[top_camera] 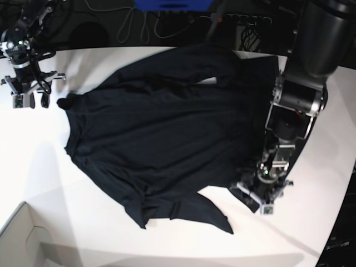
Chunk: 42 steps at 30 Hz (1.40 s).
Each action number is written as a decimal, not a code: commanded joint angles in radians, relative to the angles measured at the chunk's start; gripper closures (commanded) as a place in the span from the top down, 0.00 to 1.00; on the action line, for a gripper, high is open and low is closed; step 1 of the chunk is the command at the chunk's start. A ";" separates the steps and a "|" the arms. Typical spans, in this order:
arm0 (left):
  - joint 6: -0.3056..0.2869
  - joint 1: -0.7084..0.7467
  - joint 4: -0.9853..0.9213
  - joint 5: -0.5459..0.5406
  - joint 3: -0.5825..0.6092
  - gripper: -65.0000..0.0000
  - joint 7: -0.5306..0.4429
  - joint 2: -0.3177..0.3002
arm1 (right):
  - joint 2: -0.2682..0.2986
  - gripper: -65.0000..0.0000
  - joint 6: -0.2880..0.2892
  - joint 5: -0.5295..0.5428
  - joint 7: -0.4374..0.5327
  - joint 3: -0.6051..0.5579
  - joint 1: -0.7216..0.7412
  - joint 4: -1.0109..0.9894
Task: Layout the t-shirt on the table in an organized manner, then fold the t-shirt properly
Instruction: 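Release the shirt and move both grippers to the shirt's side edges, then grasp the side edges with both grippers and smooth the shirt flat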
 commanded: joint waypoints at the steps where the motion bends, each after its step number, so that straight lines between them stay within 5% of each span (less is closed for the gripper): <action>1: 0.006 -0.017 0.011 -0.002 -0.001 0.46 -0.018 -0.010 | 0.010 0.39 -0.001 0.014 0.024 0.004 0.002 0.023; 13: 0.009 0.070 0.011 -0.005 -0.004 0.45 -0.019 -0.078 | 0.015 0.39 -0.001 0.014 0.024 0.003 0.013 0.027; 19: 0.006 0.113 0.034 -0.004 -0.170 0.45 -0.019 -0.110 | 0.016 0.39 -0.001 0.014 0.024 -0.008 0.085 0.018; 25: 0.006 0.153 0.120 0.001 -0.247 0.45 -0.010 -0.124 | 0.041 0.39 -0.001 -0.009 0.022 -0.143 0.176 -0.028; 33: 0.006 0.153 0.132 -0.005 -0.248 0.45 -0.010 -0.142 | 0.044 0.39 -0.001 -0.203 0.022 -0.270 0.406 -0.281; 42: 0.006 0.153 0.136 -0.005 -0.250 0.46 -0.010 -0.135 | 0.074 0.39 -0.001 -0.233 0.025 -0.303 0.674 -0.671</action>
